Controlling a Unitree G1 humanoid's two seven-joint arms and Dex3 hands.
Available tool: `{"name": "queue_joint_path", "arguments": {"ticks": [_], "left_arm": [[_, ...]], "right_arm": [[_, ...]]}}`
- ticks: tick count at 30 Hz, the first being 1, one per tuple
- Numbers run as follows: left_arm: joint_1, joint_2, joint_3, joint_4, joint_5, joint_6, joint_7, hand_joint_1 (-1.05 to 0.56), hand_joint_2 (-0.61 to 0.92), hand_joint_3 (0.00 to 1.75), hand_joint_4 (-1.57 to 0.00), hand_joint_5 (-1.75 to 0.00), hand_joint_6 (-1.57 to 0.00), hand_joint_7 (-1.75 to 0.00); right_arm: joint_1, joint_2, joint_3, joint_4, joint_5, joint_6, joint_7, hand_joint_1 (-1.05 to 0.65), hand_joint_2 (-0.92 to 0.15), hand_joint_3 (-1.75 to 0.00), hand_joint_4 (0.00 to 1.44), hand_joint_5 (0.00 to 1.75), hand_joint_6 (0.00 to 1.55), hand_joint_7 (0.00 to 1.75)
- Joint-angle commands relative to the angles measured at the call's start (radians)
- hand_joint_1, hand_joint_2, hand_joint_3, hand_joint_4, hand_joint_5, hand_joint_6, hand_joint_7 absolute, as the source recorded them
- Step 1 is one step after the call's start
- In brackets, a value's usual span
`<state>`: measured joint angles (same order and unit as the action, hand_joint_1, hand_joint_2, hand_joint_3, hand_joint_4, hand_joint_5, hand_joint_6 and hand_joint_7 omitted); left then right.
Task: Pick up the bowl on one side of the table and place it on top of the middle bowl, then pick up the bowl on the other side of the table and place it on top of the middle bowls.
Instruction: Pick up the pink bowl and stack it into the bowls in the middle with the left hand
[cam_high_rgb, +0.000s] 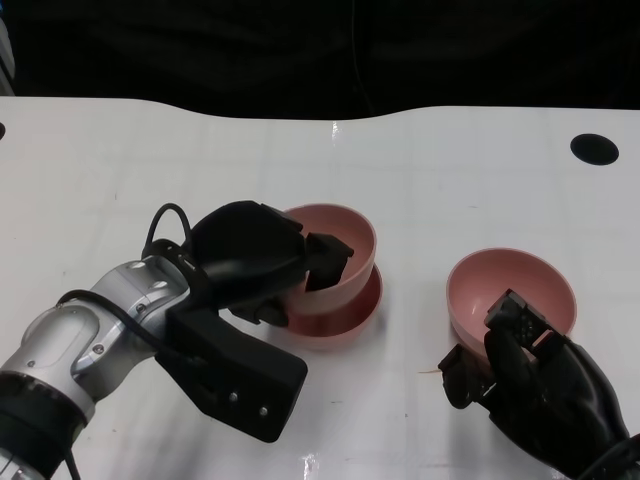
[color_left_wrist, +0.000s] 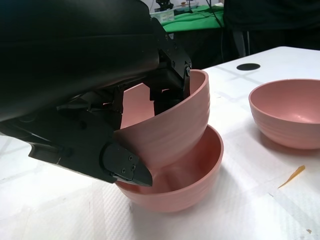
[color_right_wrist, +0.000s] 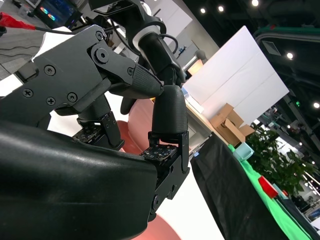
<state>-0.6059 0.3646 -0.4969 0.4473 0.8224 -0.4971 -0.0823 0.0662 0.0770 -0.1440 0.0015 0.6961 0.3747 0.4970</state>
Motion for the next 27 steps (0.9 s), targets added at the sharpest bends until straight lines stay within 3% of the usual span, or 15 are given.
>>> {"name": "queue_joint_path", "arguments": {"ticks": [1, 27], "left_arm": [[-0.012, 0.002, -0.007, 0.010, -0.003, -0.002, 0.010, -0.10, 0.92, 0.11, -0.70, -1.75, -0.50, -1.75], [-0.024, -0.014, -0.048, 0.045, 0.006, -0.003, 0.004, -0.09, 0.89, 0.09, -0.68, -1.75, -0.50, -1.75]], "right_arm": [[-0.004, -0.009, -0.004, 0.009, -0.003, -0.022, 0.020, -0.10, -0.56, -1.27, 0.84, 1.75, 0.63, 1.75], [0.005, -0.006, -0.003, -0.009, -0.009, -0.025, 0.004, -0.09, -0.56, -1.29, 0.83, 1.75, 0.63, 1.75]]}}
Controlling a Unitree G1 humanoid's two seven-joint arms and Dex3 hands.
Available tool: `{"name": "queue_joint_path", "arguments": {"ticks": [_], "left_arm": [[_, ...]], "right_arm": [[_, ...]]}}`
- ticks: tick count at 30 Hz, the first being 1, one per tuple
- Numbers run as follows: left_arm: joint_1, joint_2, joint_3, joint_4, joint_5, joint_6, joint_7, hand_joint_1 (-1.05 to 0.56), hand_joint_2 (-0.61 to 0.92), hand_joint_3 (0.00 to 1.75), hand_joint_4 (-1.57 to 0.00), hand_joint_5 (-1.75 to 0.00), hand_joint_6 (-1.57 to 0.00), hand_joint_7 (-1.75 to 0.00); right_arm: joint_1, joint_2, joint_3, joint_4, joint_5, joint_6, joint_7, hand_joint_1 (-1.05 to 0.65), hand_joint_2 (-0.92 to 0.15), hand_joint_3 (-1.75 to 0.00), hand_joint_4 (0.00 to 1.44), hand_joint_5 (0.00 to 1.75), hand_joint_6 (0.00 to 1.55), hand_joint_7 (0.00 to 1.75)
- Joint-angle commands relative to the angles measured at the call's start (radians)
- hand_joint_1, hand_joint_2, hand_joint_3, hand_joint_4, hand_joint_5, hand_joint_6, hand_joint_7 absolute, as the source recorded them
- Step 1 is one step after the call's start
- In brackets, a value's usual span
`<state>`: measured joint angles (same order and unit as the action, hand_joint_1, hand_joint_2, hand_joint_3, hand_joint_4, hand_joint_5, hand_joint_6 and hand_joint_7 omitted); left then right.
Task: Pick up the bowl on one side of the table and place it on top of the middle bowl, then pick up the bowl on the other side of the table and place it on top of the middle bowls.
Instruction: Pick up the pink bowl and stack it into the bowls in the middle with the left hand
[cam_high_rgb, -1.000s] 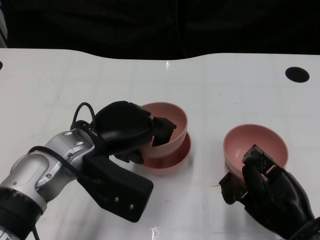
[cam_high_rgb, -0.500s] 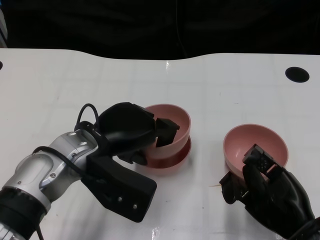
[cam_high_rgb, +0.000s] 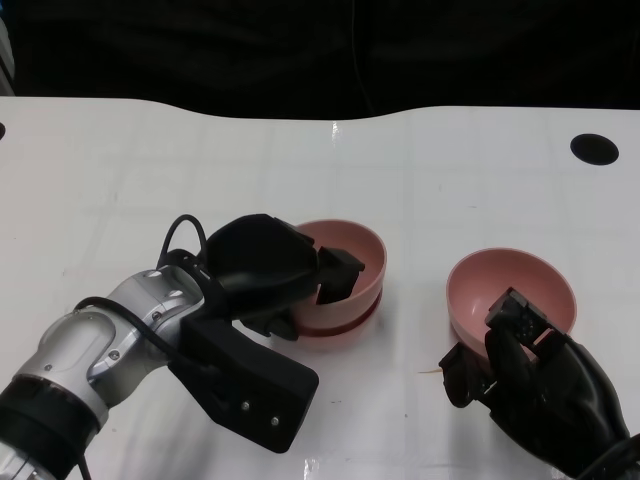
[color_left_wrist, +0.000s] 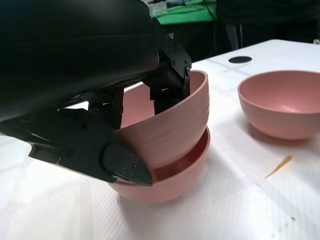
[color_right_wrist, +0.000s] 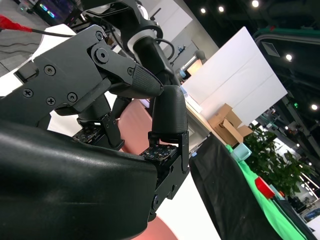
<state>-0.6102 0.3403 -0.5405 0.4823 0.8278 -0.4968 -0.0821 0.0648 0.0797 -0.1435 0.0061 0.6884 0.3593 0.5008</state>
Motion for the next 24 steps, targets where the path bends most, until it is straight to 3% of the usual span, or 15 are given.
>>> {"name": "queue_joint_path", "arguments": {"ticks": [1, 24], "left_arm": [[-0.019, 0.010, -0.006, 0.012, 0.003, -0.002, 0.006, -0.09, 0.89, 0.09, -0.68, -1.75, -0.50, -1.75], [-0.027, 0.006, -0.019, 0.063, 0.013, 0.008, 0.030, -0.09, 0.91, 0.06, -0.64, -1.75, -0.44, -1.75]], "right_arm": [[0.007, -0.009, -0.003, -0.016, -0.002, -0.009, -0.002, -0.09, -0.56, -1.29, 0.84, 1.75, 0.63, 1.75], [0.018, -0.003, -0.007, -0.033, 0.013, 0.009, -0.024, -0.09, -0.57, -1.32, 0.83, 1.75, 0.62, 1.75]]}}
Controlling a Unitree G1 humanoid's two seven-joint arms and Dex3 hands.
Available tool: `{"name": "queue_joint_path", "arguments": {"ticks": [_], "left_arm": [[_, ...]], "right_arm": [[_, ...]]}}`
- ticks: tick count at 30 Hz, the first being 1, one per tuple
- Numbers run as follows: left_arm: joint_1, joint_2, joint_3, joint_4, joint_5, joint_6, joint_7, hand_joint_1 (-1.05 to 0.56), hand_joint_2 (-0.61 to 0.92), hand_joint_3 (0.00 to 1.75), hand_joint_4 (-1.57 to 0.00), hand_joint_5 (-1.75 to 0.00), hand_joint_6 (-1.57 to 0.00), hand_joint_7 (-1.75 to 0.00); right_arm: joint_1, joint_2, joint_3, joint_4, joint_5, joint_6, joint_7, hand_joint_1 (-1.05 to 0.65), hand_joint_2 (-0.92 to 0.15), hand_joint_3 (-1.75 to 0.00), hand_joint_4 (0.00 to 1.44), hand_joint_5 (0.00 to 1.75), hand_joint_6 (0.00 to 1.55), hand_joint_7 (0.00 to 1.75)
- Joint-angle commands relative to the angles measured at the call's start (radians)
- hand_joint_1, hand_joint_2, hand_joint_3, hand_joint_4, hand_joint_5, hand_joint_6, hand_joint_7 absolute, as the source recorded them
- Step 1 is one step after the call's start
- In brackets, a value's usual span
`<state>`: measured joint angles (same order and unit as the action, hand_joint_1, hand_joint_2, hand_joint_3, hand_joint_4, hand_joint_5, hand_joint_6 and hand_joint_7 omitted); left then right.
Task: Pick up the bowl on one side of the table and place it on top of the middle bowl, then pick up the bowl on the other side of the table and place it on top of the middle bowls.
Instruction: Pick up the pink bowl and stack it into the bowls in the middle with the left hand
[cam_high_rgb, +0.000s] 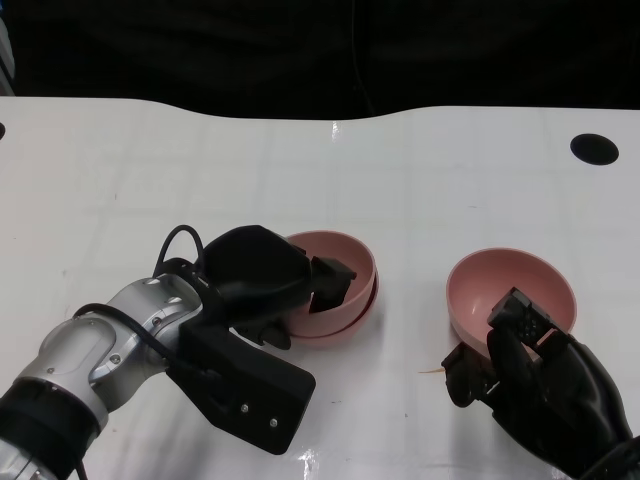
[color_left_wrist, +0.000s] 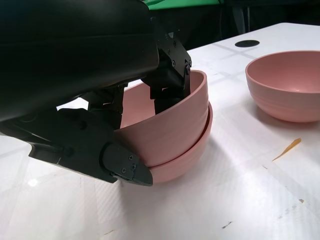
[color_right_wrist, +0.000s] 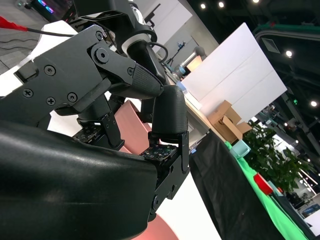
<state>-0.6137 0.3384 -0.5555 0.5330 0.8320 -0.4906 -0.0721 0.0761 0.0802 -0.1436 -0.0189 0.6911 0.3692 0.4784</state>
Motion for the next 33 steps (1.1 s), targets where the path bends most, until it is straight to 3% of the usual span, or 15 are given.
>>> {"name": "queue_joint_path", "arguments": {"ticks": [1, 5, 6, 7, 8, 9, 10, 11, 14, 17, 22, 29, 33], "left_arm": [[-0.024, 0.008, -0.005, 0.013, 0.011, 0.001, 0.022, -0.09, 0.91, 0.06, -0.64, -1.75, -0.44, -1.74], [-0.023, 0.010, -0.004, 0.029, 0.017, -0.031, 0.090, -0.08, 0.90, 0.04, -0.64, -1.75, -0.50, -1.70], [-0.023, 0.013, -0.004, 0.035, 0.022, -0.041, 0.112, -0.16, 0.91, 0.07, -0.66, -1.55, -0.60, -1.41], [-0.018, 0.018, -0.003, 0.029, 0.022, -0.035, 0.111, -0.18, 0.92, 0.08, -0.68, -1.47, -0.64, -1.29], [-0.009, 0.022, 0.004, 0.013, 0.011, -0.023, 0.091, -0.33, 0.92, 0.15, -0.62, -0.98, -0.66, -0.83], [-0.003, 0.024, 0.009, 0.001, 0.002, -0.012, 0.074, -0.58, 0.92, 0.29, -0.52, -0.46, -0.62, -0.37], [0.007, 0.025, 0.018, -0.012, -0.012, -0.004, 0.064, -0.66, 0.92, 0.35, -0.48, -0.27, -0.61, -0.21], [0.013, 0.025, 0.023, -0.020, -0.021, 0.001, 0.060, -0.81, 0.92, 0.41, -0.36, -0.12, -0.54, -0.09], [0.019, 0.027, 0.026, -0.031, -0.030, 0.008, 0.056, -0.90, 0.92, 0.45, -0.28, -0.02, -0.49, -0.01], [0.042, 0.055, 0.032, -0.059, -0.003, 0.014, 0.095, -1.02, 0.92, 0.62, -0.05, 0.00, -0.29, 0.00], [0.069, 0.081, 0.041, -0.088, -0.006, 0.007, 0.118, -1.04, 0.92, 0.65, 0.00, 0.00, -0.21, 0.00], [0.174, 0.132, 0.096, -0.213, -0.008, 0.011, 0.164, -0.97, 0.92, 0.58, 0.00, 0.00, -0.30, -0.03], [0.292, 0.146, 0.172, -0.323, -0.056, 0.021, 0.201, -0.81, 0.92, 0.47, -0.09, -0.04, -0.41, -0.04]], "right_arm": [[0.007, -0.004, -0.007, -0.007, 0.010, -0.001, -0.001, -0.09, -0.57, -1.32, 0.83, 1.75, 0.62, 1.75], [0.010, -0.003, -0.009, -0.018, 0.014, 0.010, -0.015, -0.09, -0.58, -1.29, 0.82, 1.75, 0.60, 1.75], [0.010, -0.004, -0.009, -0.017, 0.014, 0.011, -0.014, -0.09, -0.59, -1.29, 0.81, 1.75, 0.60, 1.75], [0.010, -0.005, -0.009, -0.017, 0.015, 0.013, -0.014, -0.09, -0.60, -1.29, 0.81, 1.75, 0.60, 1.75], [0.009, -0.007, -0.009, -0.016, 0.017, 0.015, -0.011, -0.09, -0.60, -1.29, 0.81, 1.75, 0.60, 1.75], [0.008, -0.008, -0.009, -0.015, 0.018, 0.015, -0.010, -0.09, -0.60, -1.29, 0.81, 1.75, 0.60, 1.75], [0.009, -0.007, -0.009, -0.018, 0.018, 0.017, -0.015, -0.09, -0.61, -1.28, 0.81, 1.75, 0.59, 1.75], [0.010, -0.006, -0.009, -0.021, 0.018, 0.019, -0.019, -0.09, -0.61, -1.28, 0.81, 1.75, 0.60, 1.75], [0.011, -0.005, -0.009, -0.024, 0.018, 0.021, -0.026, -0.08, -0.61, -1.27, 0.81, 1.75, 0.60, 1.75], [-0.004, -0.013, -0.011, 0.011, 0.017, -0.009, 0.022, -0.08, -0.60, -1.27, 0.82, 1.75, 0.61, 1.75], [0.001, -0.012, -0.010, 0.002, 0.004, -0.010, 0.015, -0.09, -0.57, -1.28, 0.83, 1.75, 0.63, 1.75], [0.001, -0.011, -0.011, 0.000, 0.002, -0.005, 0.013, -0.08, -0.57, -1.30, 0.84, 1.75, 0.63, 1.75], [-0.005, -0.015, -0.013, 0.009, 0.001, -0.007, 0.021, -0.08, -0.56, -1.31, 0.84, 1.75, 0.63, 1.75]]}}
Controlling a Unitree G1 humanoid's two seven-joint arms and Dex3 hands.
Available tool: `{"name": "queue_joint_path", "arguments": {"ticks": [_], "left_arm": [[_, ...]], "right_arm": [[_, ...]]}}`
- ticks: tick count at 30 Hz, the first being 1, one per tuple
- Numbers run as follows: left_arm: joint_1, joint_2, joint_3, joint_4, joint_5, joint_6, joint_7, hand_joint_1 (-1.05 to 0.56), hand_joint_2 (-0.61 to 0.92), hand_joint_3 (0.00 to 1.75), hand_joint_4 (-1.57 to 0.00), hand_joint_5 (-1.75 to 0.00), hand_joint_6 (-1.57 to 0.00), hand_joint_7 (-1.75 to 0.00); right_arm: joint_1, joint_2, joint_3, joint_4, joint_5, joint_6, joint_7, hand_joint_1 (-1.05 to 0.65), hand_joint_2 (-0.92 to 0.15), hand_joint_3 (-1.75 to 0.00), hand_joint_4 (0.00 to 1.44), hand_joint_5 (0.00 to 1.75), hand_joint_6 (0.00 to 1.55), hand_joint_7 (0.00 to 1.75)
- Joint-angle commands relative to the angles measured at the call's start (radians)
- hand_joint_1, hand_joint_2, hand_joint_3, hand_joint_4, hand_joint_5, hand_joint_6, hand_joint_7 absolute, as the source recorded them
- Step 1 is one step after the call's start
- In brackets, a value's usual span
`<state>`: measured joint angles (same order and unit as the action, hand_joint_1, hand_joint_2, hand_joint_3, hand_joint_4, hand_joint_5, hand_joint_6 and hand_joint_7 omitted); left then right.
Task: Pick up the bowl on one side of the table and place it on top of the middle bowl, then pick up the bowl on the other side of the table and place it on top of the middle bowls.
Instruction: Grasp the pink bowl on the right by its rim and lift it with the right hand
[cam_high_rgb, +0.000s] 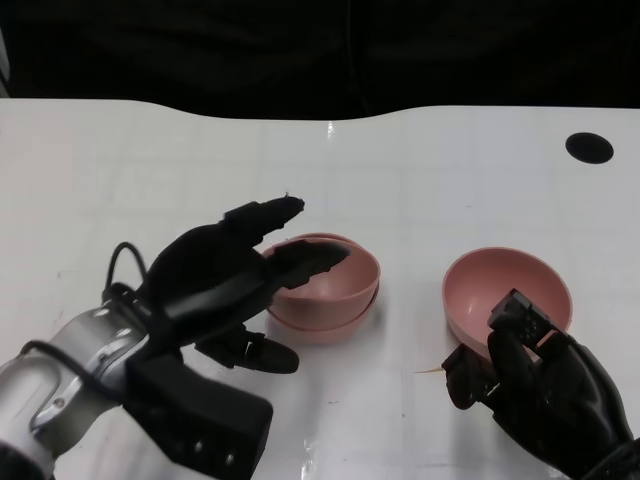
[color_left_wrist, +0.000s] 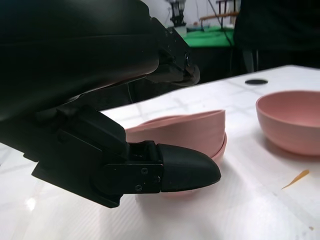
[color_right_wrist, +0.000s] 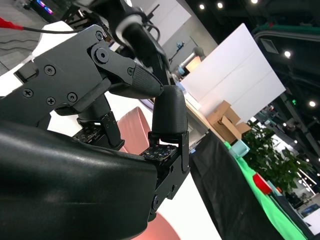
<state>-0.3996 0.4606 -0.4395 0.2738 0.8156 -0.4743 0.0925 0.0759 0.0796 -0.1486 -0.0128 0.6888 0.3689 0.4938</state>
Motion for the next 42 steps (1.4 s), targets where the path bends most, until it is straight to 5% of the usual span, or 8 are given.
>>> {"name": "queue_joint_path", "arguments": {"ticks": [1, 8, 10, 15, 20, 24, 34, 42], "left_arm": [[0.119, 0.017, 0.087, -0.091, -0.066, -0.007, 0.068, -0.73, 0.92, 0.39, -0.16, -0.07, -0.46, -0.05], [0.255, -0.019, 0.195, -0.129, -0.190, -0.112, 0.181, -0.42, 0.92, 0.10, -0.43, -0.14, -0.68, -0.06], [0.332, -0.040, 0.254, -0.112, -0.337, -0.219, 0.207, -0.02, 0.92, 0.11, -0.77, -0.32, -0.89, -0.15], [0.428, -0.089, 0.301, -0.120, -0.632, -0.266, 0.089, 0.18, 0.77, 0.65, -0.81, -0.95, -1.10, -0.28], [0.539, -0.139, 0.328, -0.260, -1.003, -0.087, -0.087, 0.22, 0.64, 1.25, -0.76, -1.67, -0.81, -1.54], [0.577, -0.166, 0.366, -0.351, -1.242, 0.087, -0.209, 0.22, 0.57, 1.58, -1.00, -1.74, -0.84, -1.74], [0.651, -0.122, 0.511, -0.533, -1.564, 0.598, -0.323, 0.15, 0.70, 1.59, -1.05, -1.75, -0.84, -1.75], [0.638, -0.064, 0.611, -0.576, -1.700, 0.896, -0.378, 0.15, 0.85, 1.49, -1.03, -1.75, -0.80, -1.75]], "right_arm": [[-0.007, -0.016, -0.010, 0.007, 0.005, -0.007, 0.009, -0.09, -0.56, -1.31, 0.84, 1.75, 0.63, 1.75], [-0.008, -0.017, -0.017, 0.006, 0.009, 0.005, 0.001, -0.10, -0.55, -1.32, 0.83, 1.75, 0.63, 1.75], [-0.008, -0.019, -0.023, 0.006, 0.017, 0.013, -0.001, -0.10, -0.56, -1.30, 0.82, 1.75, 0.61, 1.75], [-0.003, -0.015, -0.031, 0.004, 0.026, 0.018, -0.001, -0.10, -0.61, -1.22, 0.80, 1.75, 0.59, 1.75], [-0.003, -0.017, -0.033, 0.009, 0.031, 0.018, 0.007, -0.11, -0.64, -1.20, 0.78, 1.75, 0.58, 1.75], [-0.006, -0.020, -0.034, 0.014, 0.029, 0.016, 0.015, -0.11, -0.65, -1.18, 0.77, 1.75, 0.57, 1.75], [-0.006, -0.019, -0.033, 0.012, 0.009, -0.016, 0.021, -0.09, -0.66, -1.18, 0.78, 1.75, 0.58, 1.75], [0.011, 0.010, 0.014, 0.003, -0.198, -0.337, -0.001, -0.04, -0.62, -1.17, 0.83, 1.75, 0.63, 1.68]]}}
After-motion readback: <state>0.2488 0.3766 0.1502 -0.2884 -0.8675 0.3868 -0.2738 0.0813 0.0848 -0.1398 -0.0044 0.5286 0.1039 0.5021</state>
